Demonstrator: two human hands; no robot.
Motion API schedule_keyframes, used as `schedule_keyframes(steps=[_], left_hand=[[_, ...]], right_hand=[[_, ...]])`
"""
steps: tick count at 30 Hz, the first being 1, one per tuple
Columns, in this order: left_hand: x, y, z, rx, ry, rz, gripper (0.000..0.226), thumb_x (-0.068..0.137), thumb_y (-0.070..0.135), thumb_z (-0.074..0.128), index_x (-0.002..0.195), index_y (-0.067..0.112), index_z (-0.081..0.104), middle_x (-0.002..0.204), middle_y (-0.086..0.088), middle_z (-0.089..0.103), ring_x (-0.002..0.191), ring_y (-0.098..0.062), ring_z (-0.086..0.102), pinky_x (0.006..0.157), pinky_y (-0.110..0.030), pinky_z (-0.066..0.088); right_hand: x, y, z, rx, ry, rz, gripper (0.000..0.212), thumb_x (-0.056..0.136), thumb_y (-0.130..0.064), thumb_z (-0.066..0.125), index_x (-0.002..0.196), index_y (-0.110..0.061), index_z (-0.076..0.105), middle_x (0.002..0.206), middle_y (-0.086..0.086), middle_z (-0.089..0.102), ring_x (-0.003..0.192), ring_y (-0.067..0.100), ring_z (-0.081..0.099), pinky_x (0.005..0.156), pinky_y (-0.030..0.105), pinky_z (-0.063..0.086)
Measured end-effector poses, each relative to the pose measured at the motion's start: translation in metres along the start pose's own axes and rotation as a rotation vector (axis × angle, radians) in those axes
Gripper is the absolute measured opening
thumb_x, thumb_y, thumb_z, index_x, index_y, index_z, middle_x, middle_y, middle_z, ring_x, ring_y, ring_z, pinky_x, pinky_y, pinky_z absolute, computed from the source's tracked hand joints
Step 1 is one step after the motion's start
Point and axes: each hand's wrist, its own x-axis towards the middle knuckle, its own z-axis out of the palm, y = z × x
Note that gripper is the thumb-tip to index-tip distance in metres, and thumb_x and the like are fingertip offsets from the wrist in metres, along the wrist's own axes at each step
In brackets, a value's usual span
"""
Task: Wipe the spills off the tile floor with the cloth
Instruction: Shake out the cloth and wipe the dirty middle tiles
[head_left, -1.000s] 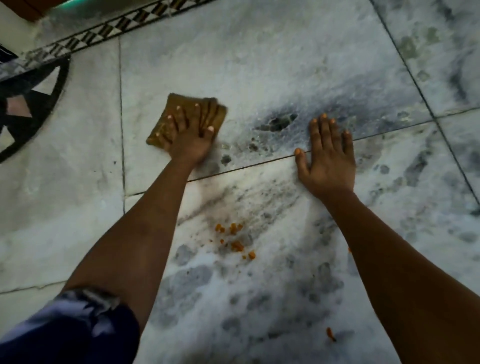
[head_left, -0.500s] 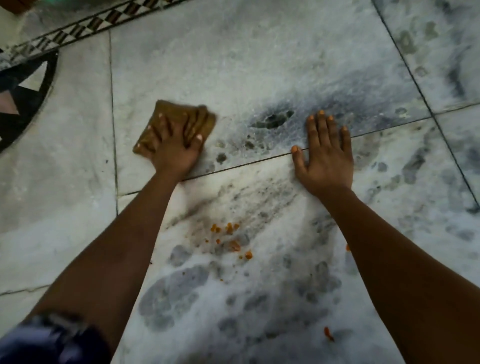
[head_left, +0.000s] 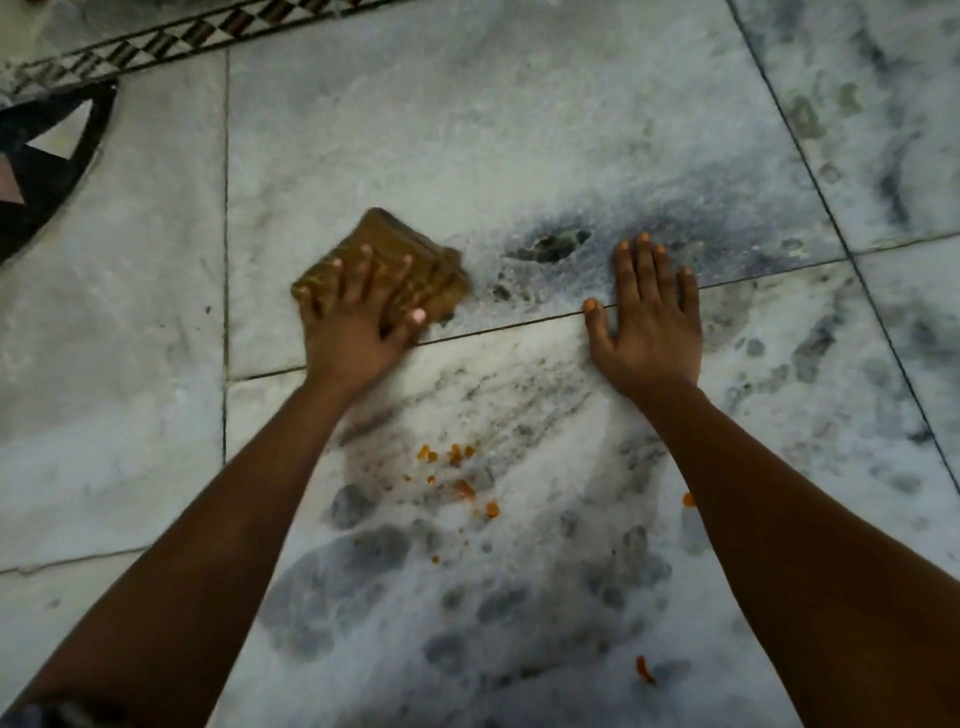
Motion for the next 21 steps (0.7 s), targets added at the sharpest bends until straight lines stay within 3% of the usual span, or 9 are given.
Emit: schedule_keyframes(steps=[3, 7, 10, 13, 16, 18, 21], left_hand=[[0.051, -0.001, -0.012, -0.016, -0.045, -0.146, 0.063, 0.091, 0.059, 0.036, 0.147, 0.04, 0.013, 0.159, -0.004, 0.004, 0.144, -0.034, 0.006, 0.112, -0.06, 0.005], [0.076, 0.029, -0.034, 0.049, -0.019, -0.118, 0.049, 0.096, 0.036, 0.042, 0.141, 0.016, 0.036, 0.14, -0.023, 0.041, 0.123, -0.043, 0.043, 0.098, -0.05, 0.038], [0.045, 0.037, -0.046, 0.146, 0.01, -0.077, 0.034, 0.099, 0.013, 0.035, 0.129, 0.006, 0.047, 0.127, -0.023, 0.052, 0.116, -0.04, 0.051, 0.092, -0.047, 0.042], [0.005, 0.029, -0.052, 0.06, 0.011, -0.056, 0.03, 0.097, 0.01, 0.038, 0.122, 0.006, 0.055, 0.121, -0.018, 0.059, 0.11, -0.037, 0.055, 0.086, -0.038, 0.045], [-0.034, 0.01, -0.065, -0.041, 0.054, -0.03, 0.037, 0.093, 0.015, 0.044, 0.13, 0.019, 0.051, 0.112, -0.016, 0.063, 0.1, -0.037, 0.059, 0.07, -0.033, 0.041], [-0.06, -0.005, -0.08, -0.137, 0.143, 0.002, 0.042, 0.093, 0.018, 0.046, 0.133, 0.03, 0.048, 0.108, -0.013, 0.067, 0.098, -0.035, 0.061, 0.073, -0.036, 0.046], [-0.099, -0.025, -0.105, -0.275, 0.23, -0.001, 0.041, 0.091, 0.018, 0.05, 0.13, 0.031, 0.051, 0.102, -0.008, 0.07, 0.096, -0.032, 0.063, 0.077, -0.037, 0.049]], right_hand=[[0.001, 0.0, -0.002, -0.006, -0.01, -0.006, 0.078, 0.084, -0.055, 0.006, 0.15, -0.013, 0.012, 0.157, 0.008, 0.008, 0.145, 0.021, 0.004, 0.117, 0.04, -0.001], [0.002, -0.004, -0.007, -0.032, -0.059, -0.009, 0.076, 0.086, -0.055, 0.007, 0.15, -0.015, 0.008, 0.158, 0.006, 0.004, 0.145, 0.02, 0.001, 0.116, 0.038, -0.003], [0.008, -0.006, -0.02, -0.083, -0.197, 0.016, 0.067, 0.095, -0.052, 0.014, 0.15, -0.016, -0.002, 0.158, 0.005, -0.006, 0.145, 0.019, -0.006, 0.116, 0.038, -0.004], [0.001, -0.011, -0.035, -0.136, -0.307, 0.022, 0.069, 0.096, -0.052, 0.018, 0.149, -0.014, -0.005, 0.157, 0.006, -0.01, 0.145, 0.019, -0.007, 0.117, 0.038, -0.003], [-0.027, -0.022, -0.041, -0.106, -0.272, 0.006, 0.067, 0.097, -0.05, 0.017, 0.149, -0.011, -0.001, 0.158, 0.006, -0.007, 0.145, 0.018, -0.005, 0.116, 0.037, -0.002], [-0.048, -0.027, -0.045, -0.064, -0.26, -0.014, 0.065, 0.098, -0.047, 0.017, 0.149, -0.011, -0.001, 0.158, 0.006, -0.006, 0.145, 0.017, -0.005, 0.116, 0.036, -0.002], [-0.074, -0.032, -0.056, -0.069, -0.265, -0.06, 0.064, 0.098, -0.046, 0.016, 0.149, -0.01, -0.001, 0.158, 0.006, -0.006, 0.145, 0.017, -0.004, 0.116, 0.035, -0.003]])
